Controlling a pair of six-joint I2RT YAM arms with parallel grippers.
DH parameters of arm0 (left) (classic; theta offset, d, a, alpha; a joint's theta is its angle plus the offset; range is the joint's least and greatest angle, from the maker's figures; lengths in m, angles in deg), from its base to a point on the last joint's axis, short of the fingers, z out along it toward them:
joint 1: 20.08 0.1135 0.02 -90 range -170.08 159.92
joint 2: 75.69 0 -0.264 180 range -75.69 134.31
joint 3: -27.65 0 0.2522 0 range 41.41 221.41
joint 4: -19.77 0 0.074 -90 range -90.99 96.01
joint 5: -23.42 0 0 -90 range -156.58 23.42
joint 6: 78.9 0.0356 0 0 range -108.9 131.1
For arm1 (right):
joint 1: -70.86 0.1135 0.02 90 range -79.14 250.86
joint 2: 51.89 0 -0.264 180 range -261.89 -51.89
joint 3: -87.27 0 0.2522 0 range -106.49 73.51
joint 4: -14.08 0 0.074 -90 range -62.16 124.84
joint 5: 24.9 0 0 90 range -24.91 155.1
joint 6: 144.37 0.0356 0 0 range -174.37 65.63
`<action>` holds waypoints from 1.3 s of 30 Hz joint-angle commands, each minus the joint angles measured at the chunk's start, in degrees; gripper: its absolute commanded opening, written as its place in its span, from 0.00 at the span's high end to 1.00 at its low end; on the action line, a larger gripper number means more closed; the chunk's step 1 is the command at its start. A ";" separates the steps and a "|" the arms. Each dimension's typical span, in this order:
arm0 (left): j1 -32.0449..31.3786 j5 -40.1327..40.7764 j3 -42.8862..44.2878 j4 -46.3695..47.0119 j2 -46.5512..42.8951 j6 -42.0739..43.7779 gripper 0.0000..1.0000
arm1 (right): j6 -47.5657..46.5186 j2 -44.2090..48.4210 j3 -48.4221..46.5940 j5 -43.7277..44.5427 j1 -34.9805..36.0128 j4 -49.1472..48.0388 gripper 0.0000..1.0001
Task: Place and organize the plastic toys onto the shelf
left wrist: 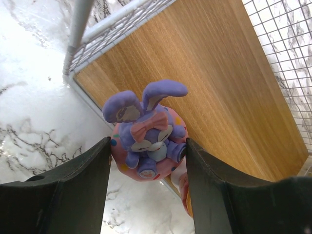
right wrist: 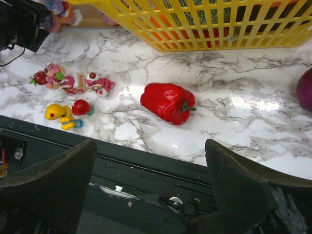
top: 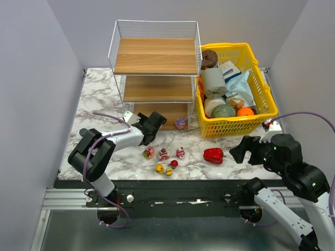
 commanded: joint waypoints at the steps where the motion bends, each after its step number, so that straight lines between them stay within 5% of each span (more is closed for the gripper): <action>1: 0.63 0.00 1.50 2.42 1.31 -0.63 0.63 | 0.45 0.57 0.69 -0.95 0.27 -0.64 0.00; 21: -1.04 -1.84 2.55 0.67 4.39 -7.40 0.66 | 0.54 1.01 0.78 -0.60 0.27 -0.55 0.00; 39: 0.01 0.18 1.93 -11.98 1.76 -17.42 0.59 | 0.62 0.66 0.87 -1.48 0.27 -0.90 0.00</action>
